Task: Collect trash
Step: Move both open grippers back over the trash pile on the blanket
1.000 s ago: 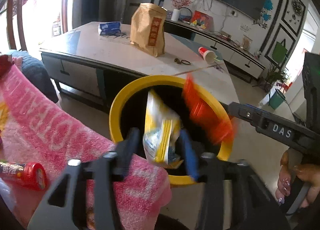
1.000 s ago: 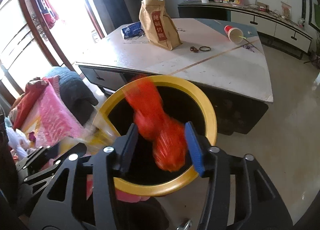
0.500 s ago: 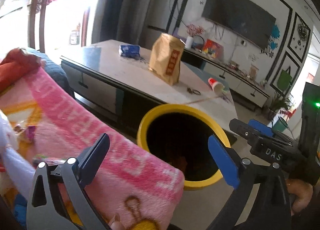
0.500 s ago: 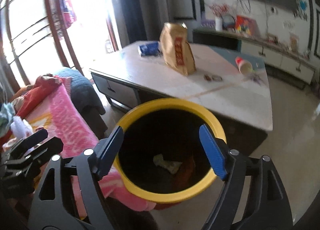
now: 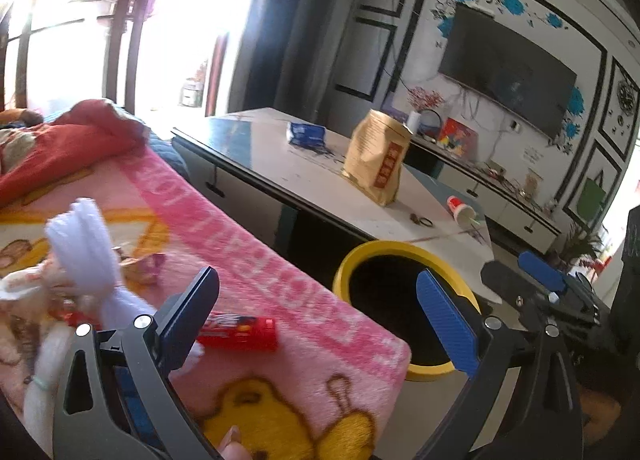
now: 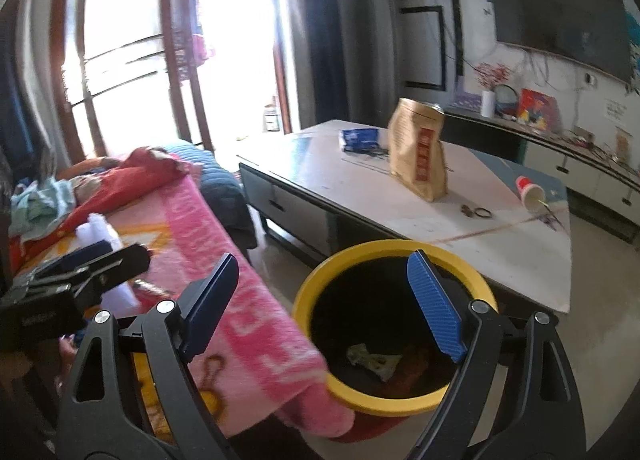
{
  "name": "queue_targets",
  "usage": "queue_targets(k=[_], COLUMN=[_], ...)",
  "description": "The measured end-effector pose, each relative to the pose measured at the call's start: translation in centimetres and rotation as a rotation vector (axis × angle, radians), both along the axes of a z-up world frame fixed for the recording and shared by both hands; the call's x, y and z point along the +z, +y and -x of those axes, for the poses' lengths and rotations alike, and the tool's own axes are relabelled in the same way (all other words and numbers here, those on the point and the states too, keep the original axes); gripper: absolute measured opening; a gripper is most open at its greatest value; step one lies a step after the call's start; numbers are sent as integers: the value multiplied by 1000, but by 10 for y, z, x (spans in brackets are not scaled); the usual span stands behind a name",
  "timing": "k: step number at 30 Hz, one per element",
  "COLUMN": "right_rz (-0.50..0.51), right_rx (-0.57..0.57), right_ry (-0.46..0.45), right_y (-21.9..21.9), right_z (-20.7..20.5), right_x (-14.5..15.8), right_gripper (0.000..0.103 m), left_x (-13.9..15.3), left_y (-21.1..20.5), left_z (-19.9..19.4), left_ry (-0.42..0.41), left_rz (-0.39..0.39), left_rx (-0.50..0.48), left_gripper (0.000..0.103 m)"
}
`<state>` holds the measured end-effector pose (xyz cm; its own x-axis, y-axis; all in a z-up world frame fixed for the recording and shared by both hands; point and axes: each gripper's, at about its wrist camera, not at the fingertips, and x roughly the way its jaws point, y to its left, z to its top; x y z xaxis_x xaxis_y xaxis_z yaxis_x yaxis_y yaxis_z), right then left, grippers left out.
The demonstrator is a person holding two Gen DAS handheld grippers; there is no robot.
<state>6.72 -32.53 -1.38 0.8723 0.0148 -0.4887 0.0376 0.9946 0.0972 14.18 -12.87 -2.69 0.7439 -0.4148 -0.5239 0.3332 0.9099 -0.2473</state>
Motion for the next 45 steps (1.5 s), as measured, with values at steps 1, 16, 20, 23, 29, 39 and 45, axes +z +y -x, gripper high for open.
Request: queue_targets(k=[1,16,20,23,29,39,45], right_rz=[4,-9,-7,-2,3,1,5], right_rx=[12,174,210,239,301,406,509], right_ry=[-4,-23,-19,-16,-6,28,65], right_y=[4,62,77,89,113,149,177], right_z=[0,15,17,18,20,22,24], right_x=[1,2,1,1,-3,-8,-15], right_gripper=[78,78,79,79,79,79,79], left_x=[2,12,12,12,14,11,5], left_y=[5,68,90,105,132,177,207], left_z=[2,13,15,17,22,29,30], left_ry=[-4,-45,-42,-42,-47,-35,-8], left_rz=[2,-6,4,7,12,27,31], left_rx=[14,174,221,255,315,419,489], left_gripper=[96,96,96,96,96,96,96])
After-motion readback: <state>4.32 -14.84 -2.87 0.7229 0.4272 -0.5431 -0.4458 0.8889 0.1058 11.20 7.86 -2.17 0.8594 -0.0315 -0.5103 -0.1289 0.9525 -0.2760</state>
